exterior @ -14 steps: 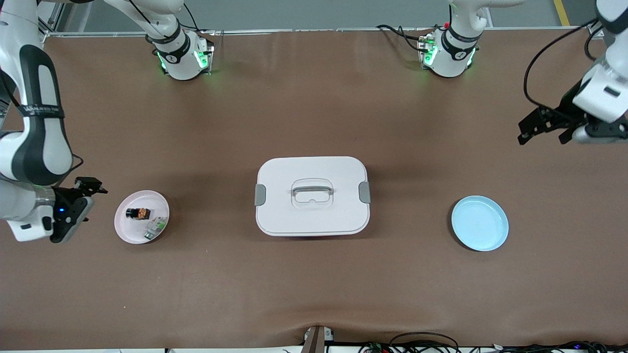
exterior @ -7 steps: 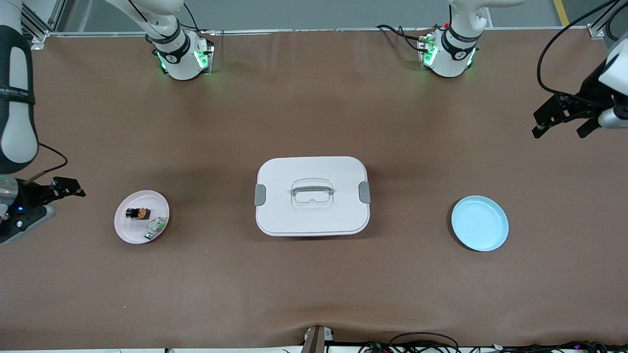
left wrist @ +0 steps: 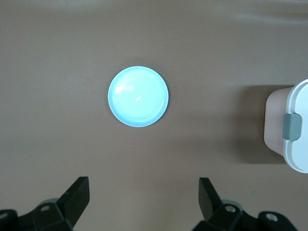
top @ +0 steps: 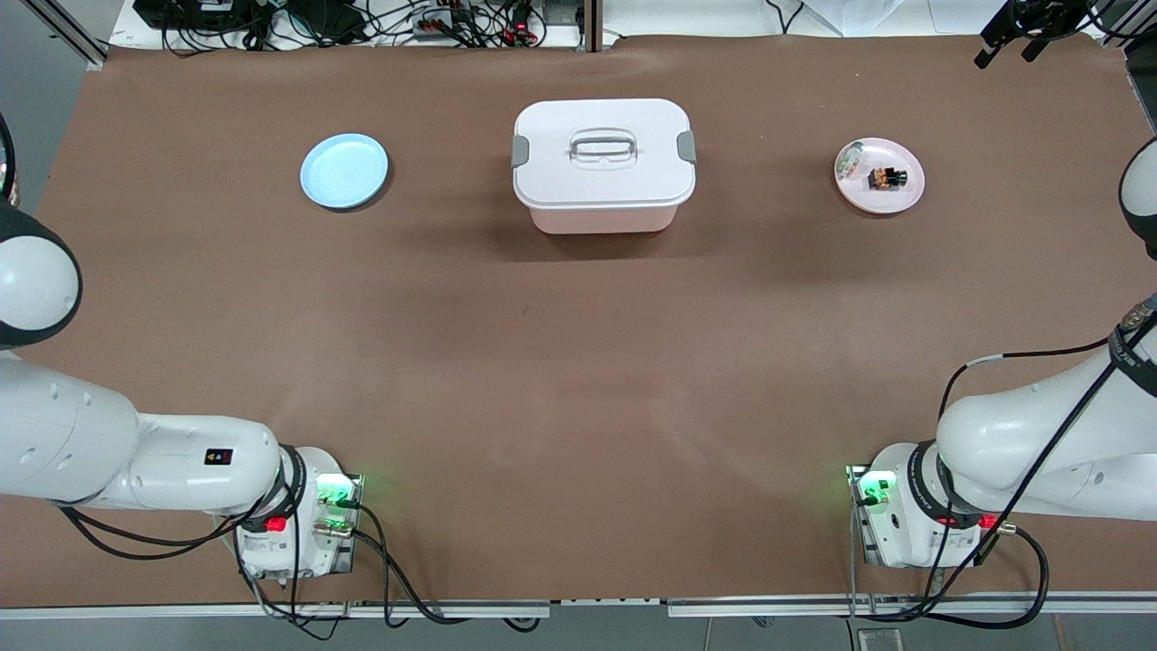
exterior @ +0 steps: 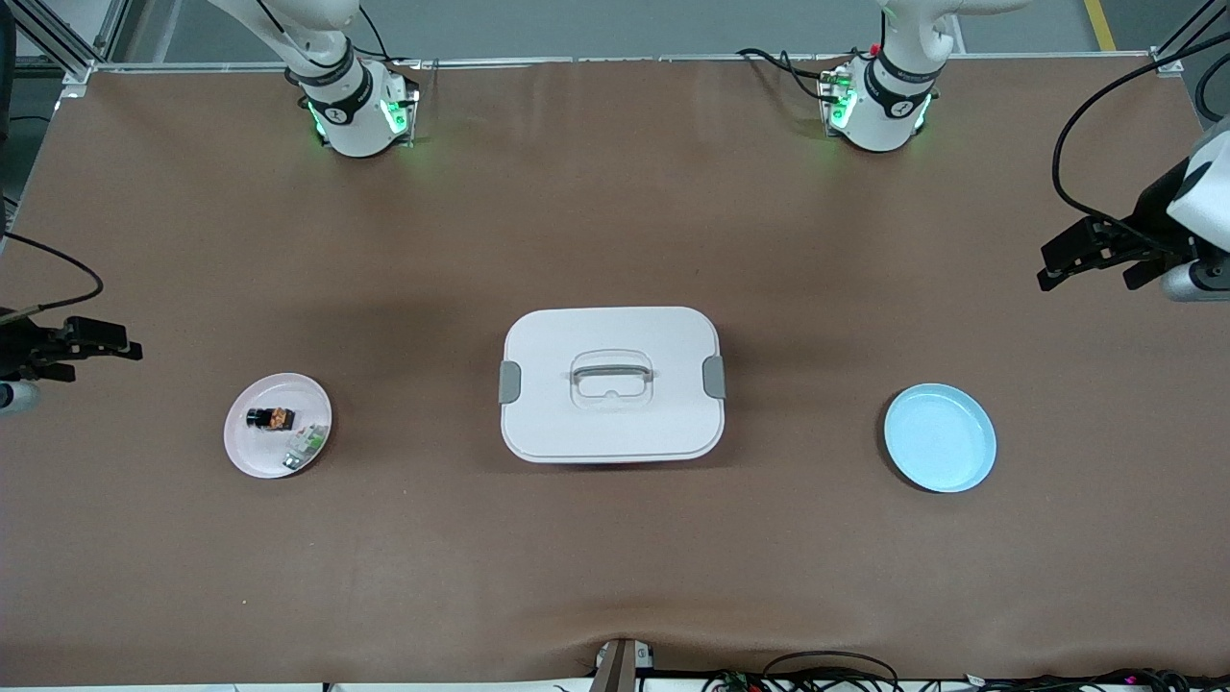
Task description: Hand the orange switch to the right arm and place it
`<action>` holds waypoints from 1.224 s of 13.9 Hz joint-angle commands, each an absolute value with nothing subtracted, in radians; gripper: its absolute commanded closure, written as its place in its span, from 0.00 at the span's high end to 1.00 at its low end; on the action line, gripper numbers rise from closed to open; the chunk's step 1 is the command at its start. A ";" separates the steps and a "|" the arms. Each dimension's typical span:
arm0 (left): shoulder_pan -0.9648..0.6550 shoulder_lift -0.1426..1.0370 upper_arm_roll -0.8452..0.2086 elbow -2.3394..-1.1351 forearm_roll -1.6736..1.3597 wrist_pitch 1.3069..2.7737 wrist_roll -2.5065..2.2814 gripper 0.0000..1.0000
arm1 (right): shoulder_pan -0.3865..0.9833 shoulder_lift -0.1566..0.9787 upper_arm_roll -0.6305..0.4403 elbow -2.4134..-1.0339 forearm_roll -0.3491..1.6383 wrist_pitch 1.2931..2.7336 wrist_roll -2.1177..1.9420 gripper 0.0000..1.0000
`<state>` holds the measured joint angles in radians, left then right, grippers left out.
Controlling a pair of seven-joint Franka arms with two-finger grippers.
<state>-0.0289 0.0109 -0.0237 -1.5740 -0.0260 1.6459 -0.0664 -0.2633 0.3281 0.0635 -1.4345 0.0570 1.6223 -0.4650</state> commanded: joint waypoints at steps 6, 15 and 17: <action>-0.028 -0.058 -0.029 -1.650 -0.020 1.660 -0.072 1.00 | -0.250 0.235 0.066 -1.419 0.035 1.577 -0.012 1.00; -0.028 -0.051 -0.026 -1.637 -0.048 1.672 -0.081 1.00 | -0.247 0.143 0.067 -1.353 0.012 1.398 0.009 1.00; -0.029 -0.051 -0.026 -1.637 -0.038 1.671 -0.066 1.00 | -0.249 0.094 0.071 -1.353 0.012 1.368 -0.061 1.00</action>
